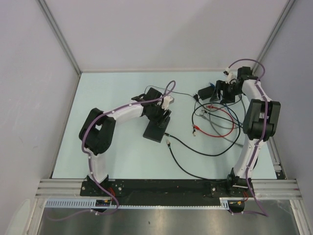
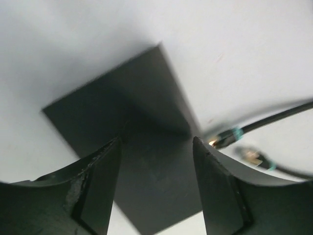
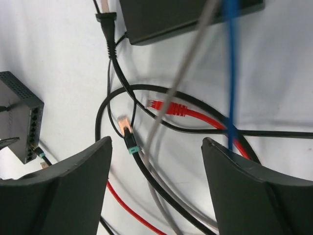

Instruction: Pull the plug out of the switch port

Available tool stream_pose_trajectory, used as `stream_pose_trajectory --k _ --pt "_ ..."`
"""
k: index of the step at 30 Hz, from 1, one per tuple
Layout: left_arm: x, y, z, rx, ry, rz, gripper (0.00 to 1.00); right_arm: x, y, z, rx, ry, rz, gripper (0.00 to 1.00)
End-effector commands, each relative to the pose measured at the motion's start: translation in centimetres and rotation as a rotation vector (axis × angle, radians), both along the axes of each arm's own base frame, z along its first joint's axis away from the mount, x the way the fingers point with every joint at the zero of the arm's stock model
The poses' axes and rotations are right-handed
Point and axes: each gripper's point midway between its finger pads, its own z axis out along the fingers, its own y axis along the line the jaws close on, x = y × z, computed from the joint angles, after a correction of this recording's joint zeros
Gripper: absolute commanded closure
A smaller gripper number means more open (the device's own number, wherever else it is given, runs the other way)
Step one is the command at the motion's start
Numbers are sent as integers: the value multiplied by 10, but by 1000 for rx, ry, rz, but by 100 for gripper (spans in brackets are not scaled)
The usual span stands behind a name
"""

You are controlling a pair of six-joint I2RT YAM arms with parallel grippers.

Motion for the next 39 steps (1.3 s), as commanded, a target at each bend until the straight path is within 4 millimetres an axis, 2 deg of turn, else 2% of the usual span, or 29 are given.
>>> stream_pose_trajectory --k 1,3,4,5,6,7,9,10,11,13,15,16,18,20,21,22,23,24,25,26,27,29,30,31,32,33,35,36,39 --pt "-14 58 6 207 -68 15 32 -7 36 40 12 -78 116 19" --pt "-16 68 10 229 -91 17 30 -16 51 46 3 -106 174 20" --pt "-21 73 13 226 -98 21 30 -22 63 46 8 -112 205 25" --pt "-22 78 12 227 -97 31 31 -32 82 52 9 -130 252 28" --pt "-23 81 13 225 -99 37 31 -47 92 38 6 -103 296 32" --pt "-25 84 16 217 -103 45 31 -59 114 33 -4 -97 359 43" --pt "-23 89 18 205 -101 67 32 -78 133 18 0 -46 419 52" --pt "-21 94 20 191 -92 90 32 -96 154 10 24 11 470 58" --pt "-21 97 22 179 -81 105 33 -104 160 -5 29 70 485 64" --pt "-14 104 31 125 -55 170 38 -117 170 -15 18 125 501 69" --pt "-14 97 49 40 -45 170 42 -132 185 -17 -21 117 580 69" --pt "-13 96 56 10 -44 180 44 -139 186 -21 -55 103 634 69" --pt "-21 83 69 -82 -25 147 49 -148 195 -21 -68 101 676 67" --pt "-35 65 81 -185 45 108 49 -142 196 -13 -63 101 627 58" --pt "-37 60 92 -221 48 90 49 -130 194 -6 -66 61 585 51" --pt "-42 57 99 -243 69 84 48 -118 194 27 -50 -52 540 47" --pt "-43 54 106 -258 73 80 47 -119 189 38 -36 -107 485 41" --pt "-40 52 115 -270 66 85 46 -94 194 67 -20 -306 461 24" --pt "-41 51 116 -279 79 99 46 -96 197 104 7 -447 468 11" --pt "-40 50 114 -279 81 98 46 -100 203 106 4 -507 525 1" --pt "-44 50 106 -277 99 95 47 -101 219 112 12 -562 555 0" --pt "-46 47 89 -283 146 116 48 -95 231 99 8 -519 521 0" --pt "-53 49 73 -273 183 118 50 -94 239 96 34 -479 527 0" --pt "-55 48 64 -272 200 117 50 -96 244 87 44 -428 534 0" --pt "-50 44 59 -294 179 108 51 -97 247 64 61 -338 542 0" --pt "-53 45 49 -291 194 108 55 -114 253 58 157 -263 588 3" --pt "-47 42 34 -293 217 132 58 -123 249 50 226 -226 612 9" --pt "-43 40 33 -296 230 157 60 -127 248 47 242 -199 617 15" --pt "-38 37 16 -279 256 145 63 -139 246 30 304 -98 648 21"
